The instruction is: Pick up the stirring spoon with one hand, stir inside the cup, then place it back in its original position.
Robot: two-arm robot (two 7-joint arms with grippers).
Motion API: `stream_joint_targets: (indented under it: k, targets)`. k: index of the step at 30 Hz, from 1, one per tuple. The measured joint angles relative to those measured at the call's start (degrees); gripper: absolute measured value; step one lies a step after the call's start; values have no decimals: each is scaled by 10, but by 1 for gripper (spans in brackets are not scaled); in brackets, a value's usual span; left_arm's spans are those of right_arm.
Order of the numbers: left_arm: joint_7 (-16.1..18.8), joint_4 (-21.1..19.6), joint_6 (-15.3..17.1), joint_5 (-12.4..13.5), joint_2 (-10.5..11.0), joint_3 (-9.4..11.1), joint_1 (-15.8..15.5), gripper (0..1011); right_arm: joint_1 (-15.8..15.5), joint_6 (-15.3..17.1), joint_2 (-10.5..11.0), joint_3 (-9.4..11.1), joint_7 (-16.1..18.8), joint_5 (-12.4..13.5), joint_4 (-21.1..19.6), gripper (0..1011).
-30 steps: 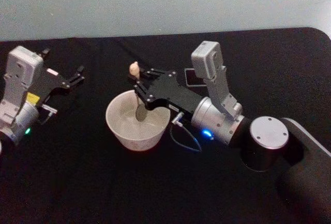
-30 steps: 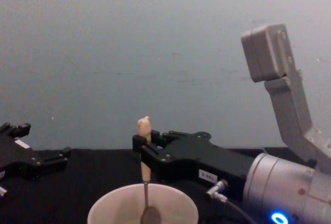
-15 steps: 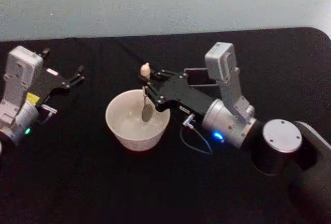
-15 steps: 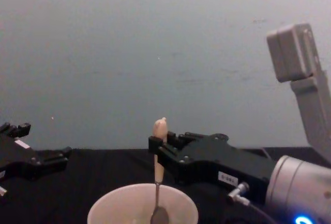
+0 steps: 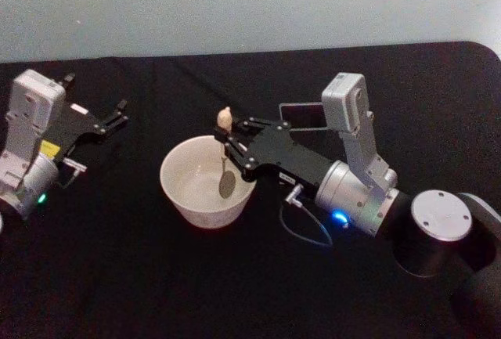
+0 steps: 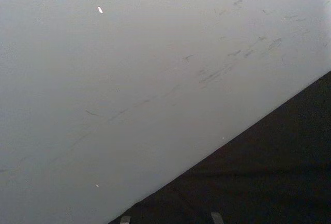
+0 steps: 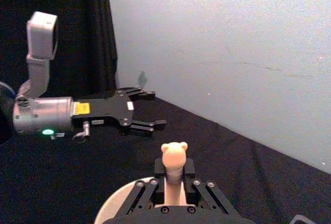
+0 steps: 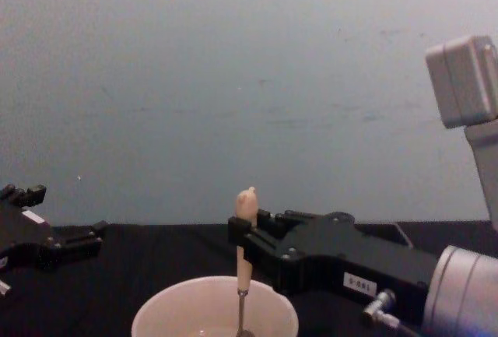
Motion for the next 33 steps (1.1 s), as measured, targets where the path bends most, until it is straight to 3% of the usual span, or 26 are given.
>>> stream_joint_targets:
  k: [17,33]
  targets:
    - [0,0,0,0,0,0,0,1001,-22,9,25,-17,18,21,-40,213]
    - [0,0,0,0,0,0,0,1001,7,1,-6,-34,2,6,-8,213]
